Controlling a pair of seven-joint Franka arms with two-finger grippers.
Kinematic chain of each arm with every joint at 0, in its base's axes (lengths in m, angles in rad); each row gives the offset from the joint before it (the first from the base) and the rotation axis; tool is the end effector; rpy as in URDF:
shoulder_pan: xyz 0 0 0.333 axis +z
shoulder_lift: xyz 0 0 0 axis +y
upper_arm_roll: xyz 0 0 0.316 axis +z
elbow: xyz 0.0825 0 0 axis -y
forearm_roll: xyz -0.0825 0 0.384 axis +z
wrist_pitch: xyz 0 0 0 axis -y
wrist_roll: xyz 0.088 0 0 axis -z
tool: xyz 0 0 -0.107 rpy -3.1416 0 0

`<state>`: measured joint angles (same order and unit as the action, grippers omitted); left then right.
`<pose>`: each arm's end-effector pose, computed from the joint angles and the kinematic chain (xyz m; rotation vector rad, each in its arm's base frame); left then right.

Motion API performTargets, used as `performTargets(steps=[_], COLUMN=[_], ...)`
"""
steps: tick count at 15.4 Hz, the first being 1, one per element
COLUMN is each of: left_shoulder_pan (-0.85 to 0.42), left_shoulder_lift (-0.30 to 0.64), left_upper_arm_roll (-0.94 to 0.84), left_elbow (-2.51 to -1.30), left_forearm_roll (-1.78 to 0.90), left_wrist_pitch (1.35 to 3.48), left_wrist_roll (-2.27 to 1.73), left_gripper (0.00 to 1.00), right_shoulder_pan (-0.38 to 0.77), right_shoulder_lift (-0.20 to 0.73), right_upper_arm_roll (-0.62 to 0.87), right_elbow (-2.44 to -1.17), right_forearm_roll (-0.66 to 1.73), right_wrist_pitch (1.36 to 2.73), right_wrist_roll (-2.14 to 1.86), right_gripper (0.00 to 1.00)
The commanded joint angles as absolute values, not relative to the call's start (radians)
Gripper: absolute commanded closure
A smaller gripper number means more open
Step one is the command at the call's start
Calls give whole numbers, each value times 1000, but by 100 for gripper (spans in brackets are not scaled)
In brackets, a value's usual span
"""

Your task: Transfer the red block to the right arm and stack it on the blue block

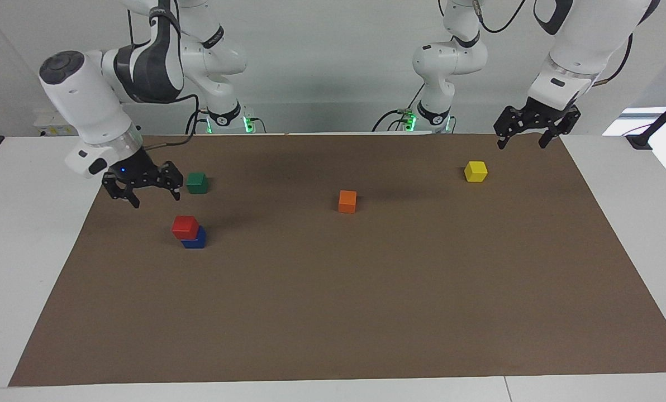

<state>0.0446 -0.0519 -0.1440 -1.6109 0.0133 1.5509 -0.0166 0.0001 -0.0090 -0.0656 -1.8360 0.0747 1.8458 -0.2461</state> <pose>0.5336 -0.0539 0.6319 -3.1177 0.1285 0.0116 0.5613 -0.0310 0.5271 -3.0624 -0.2470 -0.0458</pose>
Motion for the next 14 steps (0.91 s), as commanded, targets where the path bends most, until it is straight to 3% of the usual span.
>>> performTargets(steps=[1, 8, 14], left_shoulder_pan=[43, 43, 43], left_shoulder_lift=[-81, -81, -81], left_upper_arm_roll=[-138, -138, -138], left_elbow=[-1643, -1643, -1643], left_forearm_roll=[-2, -2, -2], left_wrist_pitch=[1555, 1555, 1554], left_wrist_roll=[-25, -25, -25], left_gripper=[0, 0, 0], right_shoulder_pan=[-17, -41, -43], right_shoulder_lift=[-21, -101, -91], right_upper_arm_roll=[-60, -81, -69], right_elbow=[-1750, -1711, -1697], right_forearm_roll=[58, 25, -60], right_wrist_pitch=[1660, 1473, 1537], right_wrist_roll=[-253, -229, -225], right_gripper=[0, 0, 0])
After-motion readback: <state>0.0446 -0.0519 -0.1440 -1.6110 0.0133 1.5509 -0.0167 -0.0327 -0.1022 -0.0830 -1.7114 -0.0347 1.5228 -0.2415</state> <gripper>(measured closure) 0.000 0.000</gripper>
